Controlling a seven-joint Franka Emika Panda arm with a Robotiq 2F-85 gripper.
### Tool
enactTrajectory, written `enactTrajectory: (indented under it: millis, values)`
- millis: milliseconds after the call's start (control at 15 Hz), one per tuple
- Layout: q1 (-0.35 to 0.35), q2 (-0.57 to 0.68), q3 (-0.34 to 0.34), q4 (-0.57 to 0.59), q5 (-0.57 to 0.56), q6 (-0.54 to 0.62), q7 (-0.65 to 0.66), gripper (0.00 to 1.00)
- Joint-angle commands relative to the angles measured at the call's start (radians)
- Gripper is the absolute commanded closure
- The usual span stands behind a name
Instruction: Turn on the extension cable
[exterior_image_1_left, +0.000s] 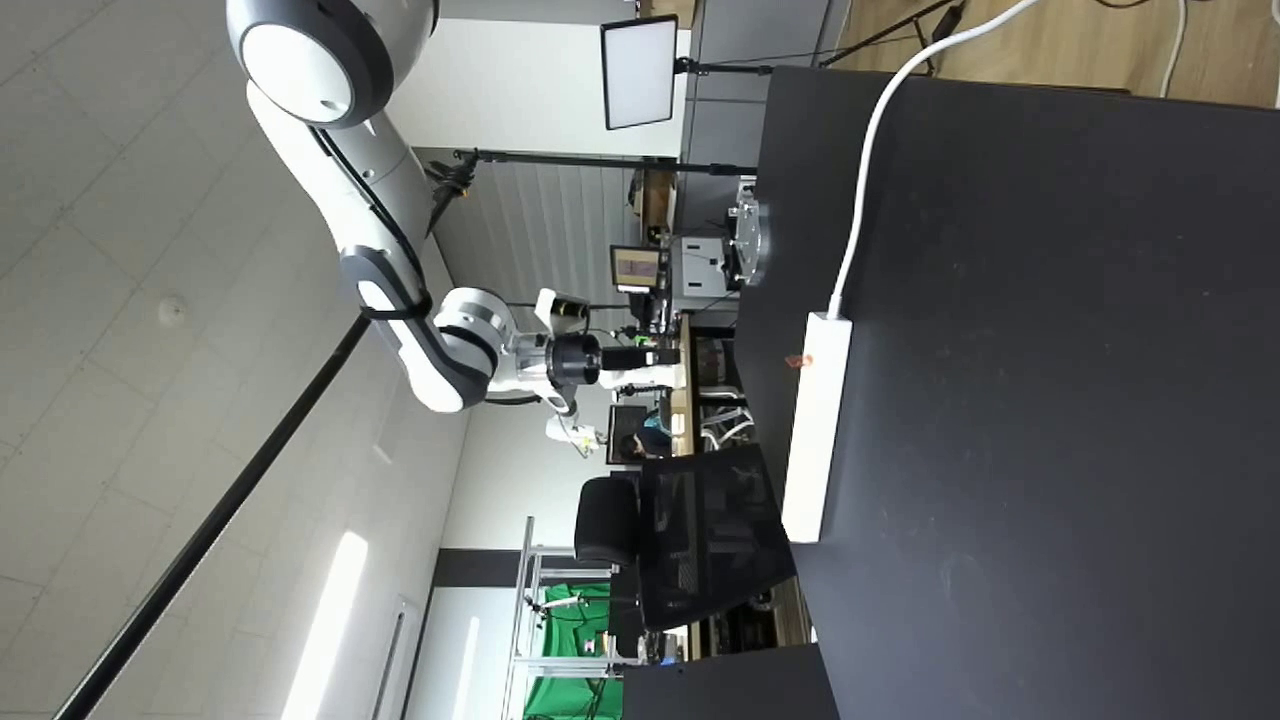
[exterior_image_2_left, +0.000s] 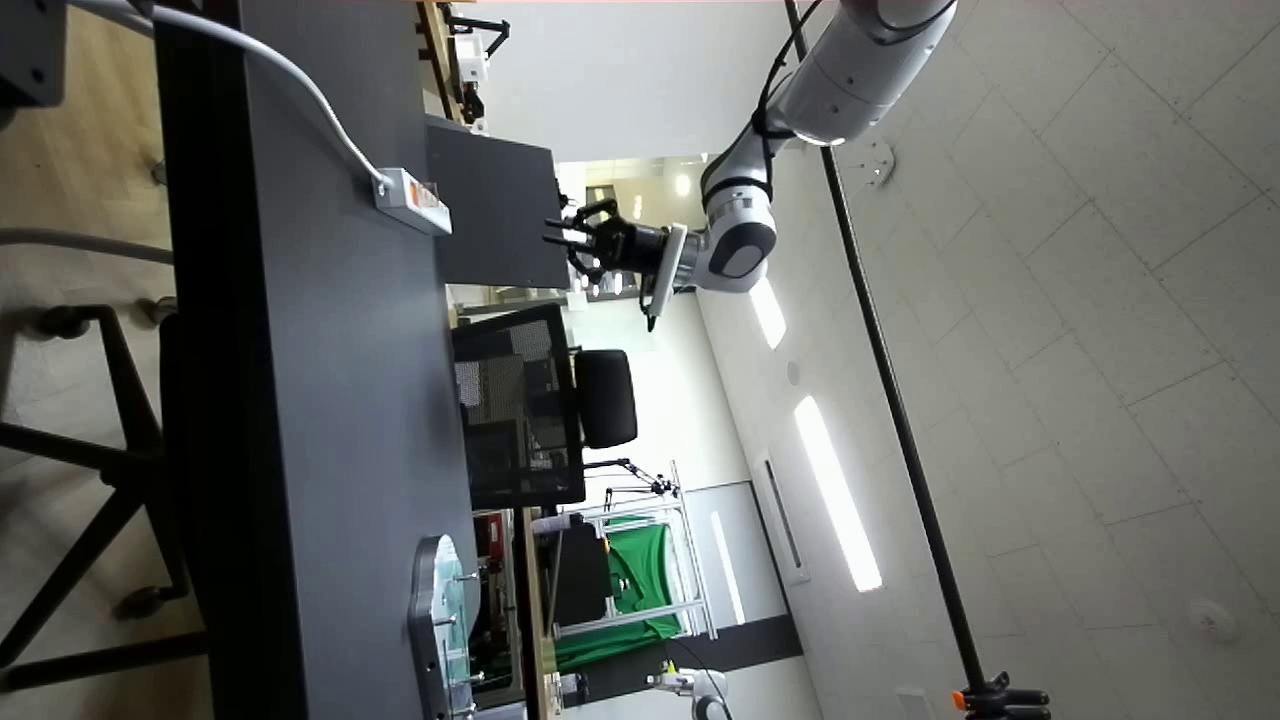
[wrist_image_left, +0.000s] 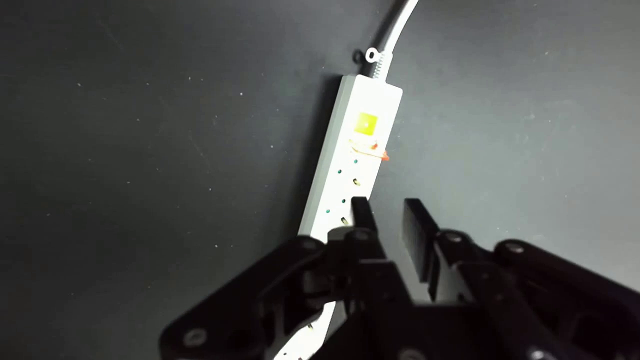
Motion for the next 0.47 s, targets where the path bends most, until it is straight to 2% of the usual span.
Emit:
enactTrajectory:
  millis: [0,133,200,400]
  values:
    - [0.007,-0.003,-0.007,0.000,-0.015,0.000,0.001,0.72]
    - [0.017,-0.003,-0.016,-0.001,-0.029,0.001,0.001,0.57]
    - [0.020,-0.003,-0.018,-0.002,-0.031,0.001,0.002,0.53]
    - [0.020,-0.003,-0.019,-0.002,-0.037,0.001,0.002,0.53]
